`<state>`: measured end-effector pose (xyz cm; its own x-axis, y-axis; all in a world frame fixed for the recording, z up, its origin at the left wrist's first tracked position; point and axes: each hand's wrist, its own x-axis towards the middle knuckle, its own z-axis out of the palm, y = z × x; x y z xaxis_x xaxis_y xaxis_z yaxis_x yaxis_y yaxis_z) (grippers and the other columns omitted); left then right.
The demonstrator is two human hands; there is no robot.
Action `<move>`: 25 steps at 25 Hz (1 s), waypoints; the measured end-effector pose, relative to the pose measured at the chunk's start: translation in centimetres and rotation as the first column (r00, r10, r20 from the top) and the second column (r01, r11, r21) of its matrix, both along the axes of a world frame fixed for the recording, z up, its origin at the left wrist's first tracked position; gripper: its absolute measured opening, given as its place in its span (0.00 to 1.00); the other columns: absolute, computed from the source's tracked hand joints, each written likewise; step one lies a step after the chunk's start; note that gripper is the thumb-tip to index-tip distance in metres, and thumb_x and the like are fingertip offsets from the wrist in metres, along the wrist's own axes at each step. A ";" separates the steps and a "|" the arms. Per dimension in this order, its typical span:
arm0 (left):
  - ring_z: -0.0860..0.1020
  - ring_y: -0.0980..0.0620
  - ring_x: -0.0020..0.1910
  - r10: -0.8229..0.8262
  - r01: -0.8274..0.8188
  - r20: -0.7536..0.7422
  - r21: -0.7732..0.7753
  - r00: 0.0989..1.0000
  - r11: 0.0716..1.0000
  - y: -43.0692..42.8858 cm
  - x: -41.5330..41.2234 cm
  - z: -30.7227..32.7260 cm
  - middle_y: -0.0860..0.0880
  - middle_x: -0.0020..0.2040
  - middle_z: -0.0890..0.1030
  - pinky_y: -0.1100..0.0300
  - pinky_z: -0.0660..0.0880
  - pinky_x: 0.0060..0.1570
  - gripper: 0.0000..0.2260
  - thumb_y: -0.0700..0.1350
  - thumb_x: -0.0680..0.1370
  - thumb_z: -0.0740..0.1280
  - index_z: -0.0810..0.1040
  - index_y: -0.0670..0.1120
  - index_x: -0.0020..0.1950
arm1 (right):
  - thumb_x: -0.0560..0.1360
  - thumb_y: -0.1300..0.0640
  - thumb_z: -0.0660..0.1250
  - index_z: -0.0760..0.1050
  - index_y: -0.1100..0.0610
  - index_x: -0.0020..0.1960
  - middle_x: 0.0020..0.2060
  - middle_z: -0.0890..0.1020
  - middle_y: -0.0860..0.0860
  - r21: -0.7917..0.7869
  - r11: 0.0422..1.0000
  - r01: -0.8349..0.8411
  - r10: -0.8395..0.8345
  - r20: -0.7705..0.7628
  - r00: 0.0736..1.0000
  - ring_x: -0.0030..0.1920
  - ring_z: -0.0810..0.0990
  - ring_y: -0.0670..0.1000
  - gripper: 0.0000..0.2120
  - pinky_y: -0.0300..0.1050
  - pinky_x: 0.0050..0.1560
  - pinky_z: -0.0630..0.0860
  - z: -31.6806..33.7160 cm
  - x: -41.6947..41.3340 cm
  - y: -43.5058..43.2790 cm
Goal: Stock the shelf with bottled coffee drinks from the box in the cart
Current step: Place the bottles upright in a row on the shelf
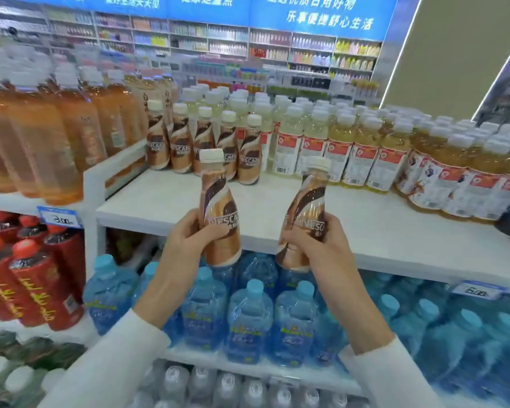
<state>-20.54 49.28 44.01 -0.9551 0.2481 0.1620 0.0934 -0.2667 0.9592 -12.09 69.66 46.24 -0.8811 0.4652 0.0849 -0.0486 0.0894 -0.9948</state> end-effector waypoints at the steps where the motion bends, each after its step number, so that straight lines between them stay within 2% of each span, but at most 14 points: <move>1: 0.82 0.48 0.47 -0.007 0.006 -0.034 -0.030 0.999 1.000 0.9 -1.1 0.8 0.47 0.46 0.86 0.47 0.78 0.53 0.13 0.51 0.64 0.77 0.85 0.51 0.47 | 0.64 0.48 0.77 0.70 0.44 0.64 0.50 0.85 0.43 0.020 1.000 0.017 -0.016 -0.017 1.000 0.46 0.85 0.42 0.31 0.43 0.47 0.81 0.3 -0.9 0.9; 4: 0.83 0.56 0.47 -0.003 -0.010 -0.135 -0.098 0.991 0.995 3.1 -4.2 2.5 0.54 0.45 0.86 0.55 0.79 0.51 0.14 0.47 0.67 0.76 0.82 0.52 0.51 | 0.71 0.55 0.77 0.65 0.47 0.69 0.57 0.80 0.45 0.070 0.997 0.042 -0.038 -0.058 0.998 0.51 0.81 0.41 0.32 0.37 0.46 0.76 0.8 -3.9 2.8; 8: 0.83 0.62 0.49 -0.070 0.016 -0.247 -0.215 0.966 0.977 4.5 -6.9 2.7 0.60 0.50 0.86 0.67 0.77 0.48 0.16 0.38 0.74 0.75 0.80 0.54 0.57 | 0.73 0.57 0.76 0.61 0.45 0.69 0.61 0.76 0.46 0.096 0.994 0.059 -0.052 -0.078 0.996 0.57 0.77 0.43 0.32 0.33 0.45 0.74 0.1 -6.3 3.7; 10: 0.83 0.61 0.51 -0.070 0.006 -0.245 -0.253 0.967 0.968 4.6 -7.8 2.0 0.59 0.51 0.86 0.64 0.78 0.52 0.17 0.37 0.75 0.75 0.80 0.55 0.57 | 0.73 0.57 0.76 0.61 0.44 0.67 0.60 0.76 0.43 0.131 0.989 0.067 -0.056 -0.089 0.994 0.57 0.77 0.41 0.32 0.31 0.43 0.75 -0.5 -6.9 3.7; 13: 0.83 0.55 0.56 -0.084 0.011 -0.236 -0.295 0.968 0.956 4.6 -8.4 1.0 0.55 0.56 0.85 0.53 0.78 0.61 0.17 0.38 0.75 0.75 0.79 0.52 0.61 | 0.73 0.58 0.76 0.60 0.43 0.67 0.58 0.74 0.40 0.172 0.984 0.044 -0.029 -0.090 0.996 0.55 0.76 0.37 0.32 0.24 0.43 0.74 -1.2 -7.3 3.8; 15: 0.82 0.56 0.57 -0.106 0.022 -0.252 -0.316 0.962 0.948 4.7 -8.4 0.6 0.56 0.57 0.85 0.51 0.78 0.63 0.18 0.40 0.76 0.75 0.78 0.52 0.64 | 0.75 0.57 0.74 0.57 0.42 0.67 0.59 0.73 0.40 0.190 0.982 0.015 0.000 -0.079 0.997 0.56 0.76 0.38 0.32 0.23 0.45 0.73 -1.6 -7.2 3.9; 18: 0.81 0.58 0.58 -0.112 0.018 -0.264 -0.334 0.958 0.943 4.6 -8.0 0.3 0.57 0.59 0.83 0.50 0.77 0.65 0.22 0.44 0.76 0.75 0.75 0.51 0.69 | 0.77 0.55 0.73 0.53 0.42 0.68 0.61 0.73 0.42 0.237 0.971 -0.034 0.046 -0.045 0.998 0.59 0.77 0.42 0.32 0.26 0.47 0.75 -1.8 -7.1 4.1; 19: 0.80 0.60 0.58 -0.110 0.010 -0.269 -0.346 0.957 0.938 4.6 -7.7 0.2 0.57 0.61 0.82 0.52 0.77 0.64 0.24 0.47 0.75 0.76 0.74 0.52 0.69 | 0.76 0.54 0.74 0.52 0.41 0.69 0.61 0.74 0.42 0.241 0.969 -0.049 0.058 -0.029 0.998 0.59 0.78 0.41 0.34 0.29 0.48 0.76 -1.7 -6.9 4.3; 21: 0.78 0.63 0.58 -0.058 -0.061 -0.303 -0.366 0.951 0.929 4.6 -7.0 0.0 0.59 0.63 0.78 0.64 0.77 0.57 0.33 0.57 0.68 0.79 0.70 0.56 0.69 | 0.74 0.55 0.77 0.51 0.41 0.73 0.64 0.74 0.43 0.236 0.969 -0.076 0.079 -0.004 0.997 0.60 0.78 0.41 0.42 0.35 0.55 0.77 -1.6 -6.4 5.0; 23: 0.77 0.65 0.56 0.036 -0.168 -0.323 -0.391 0.946 0.905 4.8 -6.4 0.0 0.60 0.61 0.74 0.70 0.76 0.49 0.39 0.63 0.61 0.81 0.69 0.57 0.66 | 0.70 0.57 0.79 0.53 0.43 0.76 0.66 0.75 0.46 0.223 0.971 -0.084 0.084 0.009 0.996 0.63 0.78 0.44 0.45 0.44 0.65 0.74 -1.2 -6.0 5.5; 25: 0.79 0.64 0.52 0.096 -0.232 -0.316 -0.431 0.944 0.872 5.0 -6.4 0.1 0.61 0.57 0.76 0.70 0.73 0.44 0.39 0.63 0.59 0.83 0.69 0.56 0.63 | 0.64 0.52 0.78 0.62 0.42 0.71 0.62 0.79 0.44 0.240 0.968 -0.073 0.070 0.020 0.997 0.60 0.80 0.43 0.41 0.47 0.67 0.73 -1.0 -5.7 5.6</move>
